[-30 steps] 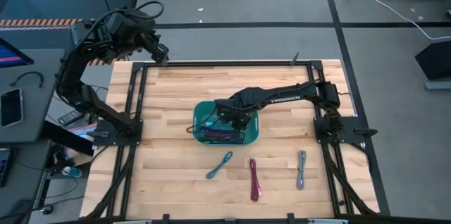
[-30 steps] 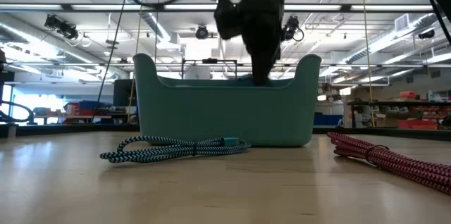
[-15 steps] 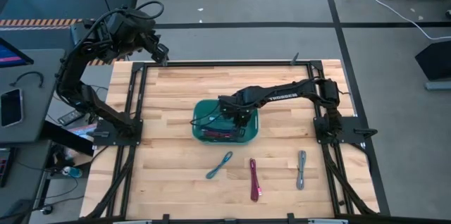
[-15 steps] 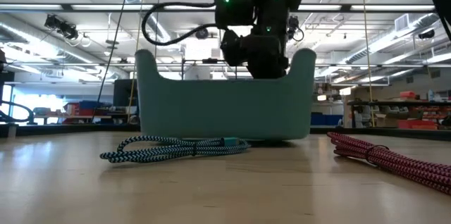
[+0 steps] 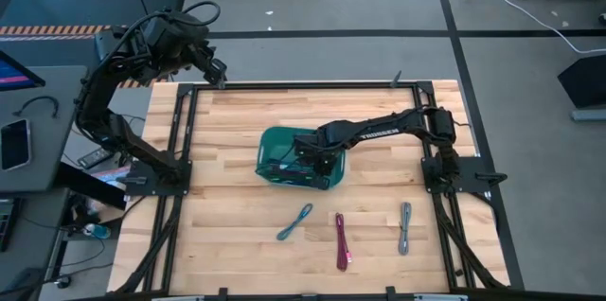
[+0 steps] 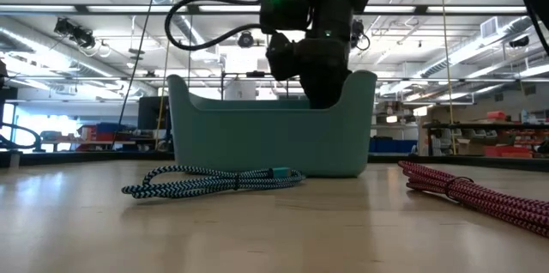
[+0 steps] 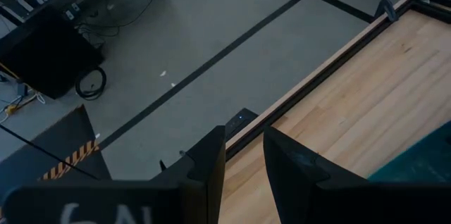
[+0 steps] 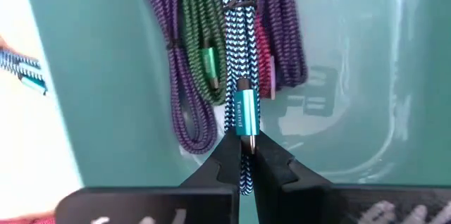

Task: Pick and place USB-C Cables
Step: Put the top light blue charger cable into the green bin, then put the white charger cable into the green bin

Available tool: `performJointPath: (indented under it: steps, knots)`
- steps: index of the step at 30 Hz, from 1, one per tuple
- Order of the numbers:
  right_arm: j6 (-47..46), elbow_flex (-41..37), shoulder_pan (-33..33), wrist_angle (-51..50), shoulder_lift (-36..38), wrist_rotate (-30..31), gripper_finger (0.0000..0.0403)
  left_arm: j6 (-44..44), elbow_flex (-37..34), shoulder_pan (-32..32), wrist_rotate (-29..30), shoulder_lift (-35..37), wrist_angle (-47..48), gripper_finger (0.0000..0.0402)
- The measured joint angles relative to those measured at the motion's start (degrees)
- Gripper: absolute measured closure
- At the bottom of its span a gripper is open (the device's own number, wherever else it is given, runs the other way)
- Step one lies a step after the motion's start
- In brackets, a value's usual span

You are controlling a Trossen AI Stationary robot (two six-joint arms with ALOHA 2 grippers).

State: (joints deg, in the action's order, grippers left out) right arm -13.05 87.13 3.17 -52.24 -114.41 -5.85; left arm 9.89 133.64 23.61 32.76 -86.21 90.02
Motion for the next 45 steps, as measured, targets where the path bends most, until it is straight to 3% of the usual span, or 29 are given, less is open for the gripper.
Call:
performJointPath:
  steps: [10, 18, 26, 30, 38, 45]
  knots:
    - [2.75, 0.02, -0.16, -2.79, 0.00, 3.69, 0.0386, 0.07, 0.00, -0.02, 0.00, 0.00, 0.00, 0.0296]
    - [2.76, 0.07, -0.90, -2.09, 0.00, 3.02, 0.0303, 0.07, 0.00, 0.01, -0.01, 0.00, -0.01, 0.0296]
    - [2.76, 1.72, -1.14, -4.23, 0.00, 3.21, 0.0277, 0.29, 0.00, -0.01, -0.15, 0.00, 0.00, 0.0296]
    - [3.72, 7.11, -1.13, -8.57, 0.02, 4.76, 0.0276, 2.82, 0.00, -0.35, -1.62, 0.00, 0.00, 0.0296]
    - [6.81, 25.19, -0.96, -20.70, 0.09, 14.88, 0.0275, 5.23, -0.54, -3.83, -9.46, 0.06, -0.07, 0.0296]
    - [1.26, 40.06, -0.91, -37.85, 0.11, 27.78, 0.0275, 11.77, -12.22, -11.81, -10.24, 1.70, -0.09, 0.0296]
